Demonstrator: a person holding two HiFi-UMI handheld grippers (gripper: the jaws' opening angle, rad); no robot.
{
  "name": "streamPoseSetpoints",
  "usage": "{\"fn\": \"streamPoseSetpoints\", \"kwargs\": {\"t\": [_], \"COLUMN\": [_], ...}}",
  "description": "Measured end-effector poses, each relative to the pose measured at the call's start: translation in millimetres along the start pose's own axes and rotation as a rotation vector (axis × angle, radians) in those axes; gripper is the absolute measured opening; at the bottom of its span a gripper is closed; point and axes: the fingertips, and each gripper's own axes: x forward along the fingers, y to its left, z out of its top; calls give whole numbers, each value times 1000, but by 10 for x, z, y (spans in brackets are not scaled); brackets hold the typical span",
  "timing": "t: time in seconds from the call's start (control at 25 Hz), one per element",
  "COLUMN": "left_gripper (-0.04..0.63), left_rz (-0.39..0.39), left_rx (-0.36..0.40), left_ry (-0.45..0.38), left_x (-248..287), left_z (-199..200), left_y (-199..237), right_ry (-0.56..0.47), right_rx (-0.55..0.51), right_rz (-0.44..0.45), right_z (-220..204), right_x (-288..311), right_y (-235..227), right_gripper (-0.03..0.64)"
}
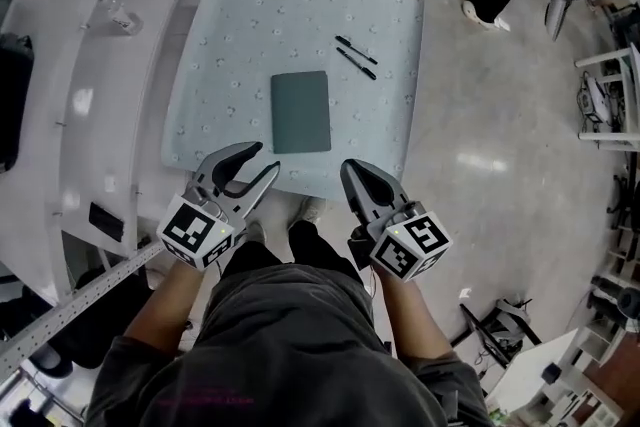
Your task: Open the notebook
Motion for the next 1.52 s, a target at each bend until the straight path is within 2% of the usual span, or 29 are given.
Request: {"fn": "streamPoseSetpoints", "kwargs": {"t": [0.2,0.56,0.84,1.12,1.52], "left_gripper": [155,155,155,155,155], "left_rz": [37,27,13,15,37], "left_rx": [34,83,157,174,389], "left_ry": [47,132,210,262,370], "left_x": [286,756,993,1142,1311], "left_z": [-163,-608,-1130,-1666,-2285], "left_y": [-16,-3,81,201,366], "right_ry": [34,80,102,132,156], "right_rx": [8,58,83,126,182], "right_rz": [23,14,-39,-58,-77], "right_z": [15,-194,-402,-740,-1152], "right_x": [74,156,145,174,207], "right_y": [-341,-786,-1069,-1215,-1333], "right_gripper": [3,3,3,3,3]}}
